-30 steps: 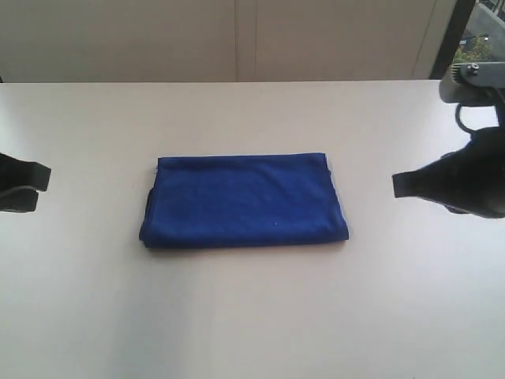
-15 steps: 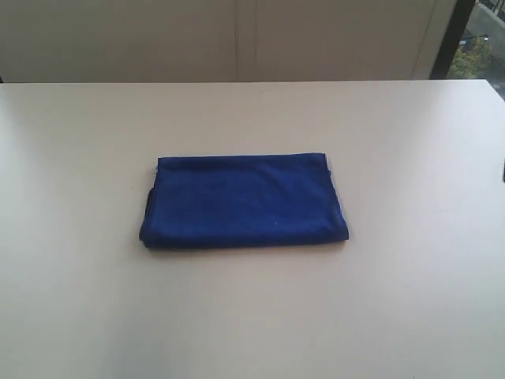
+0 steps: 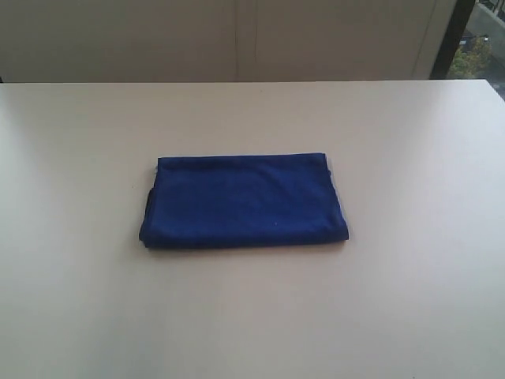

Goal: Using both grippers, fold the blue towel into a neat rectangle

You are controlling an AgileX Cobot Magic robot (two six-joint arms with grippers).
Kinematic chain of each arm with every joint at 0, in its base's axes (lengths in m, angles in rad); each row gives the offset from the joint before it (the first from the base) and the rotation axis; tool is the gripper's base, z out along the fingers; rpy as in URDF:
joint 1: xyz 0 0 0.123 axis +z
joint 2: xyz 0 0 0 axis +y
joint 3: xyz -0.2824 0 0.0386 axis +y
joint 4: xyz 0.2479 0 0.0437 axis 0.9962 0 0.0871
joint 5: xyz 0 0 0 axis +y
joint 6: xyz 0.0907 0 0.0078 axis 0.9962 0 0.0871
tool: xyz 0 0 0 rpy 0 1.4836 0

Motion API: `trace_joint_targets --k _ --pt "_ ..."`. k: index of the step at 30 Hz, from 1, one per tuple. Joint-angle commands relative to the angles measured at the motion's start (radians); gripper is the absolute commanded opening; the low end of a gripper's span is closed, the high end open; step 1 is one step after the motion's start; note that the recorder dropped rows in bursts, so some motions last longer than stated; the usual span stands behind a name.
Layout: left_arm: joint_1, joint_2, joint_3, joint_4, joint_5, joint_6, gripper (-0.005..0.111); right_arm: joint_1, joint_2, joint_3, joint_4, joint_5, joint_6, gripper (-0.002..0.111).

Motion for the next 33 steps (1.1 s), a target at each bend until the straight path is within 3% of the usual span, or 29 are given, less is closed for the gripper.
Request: trace_joint_targets --k 1,17,27,33 --pt "0.003 -0.009 0.005 -0.016 0.011 0.008 0.000 -0.003 -0.004 0.006 -0.009 -0.022 -0.010 0.000" --pt "0.003 -0.009 0.005 -0.016 0.009 0.008 0.000 -0.003 -0.045 0.006 -0.009 -0.010 -0.010 0.000" --pt "0.003 -0.009 0.005 -0.016 0.009 0.008 0.000 -0.259 -0.282 0.006 -0.004 -0.010 -0.010 0.000" --pt "0.003 -0.009 0.005 -0.016 0.009 0.008 0.000 -0.267 -0.316 0.006 -0.004 -0.010 -0.010 0.000"
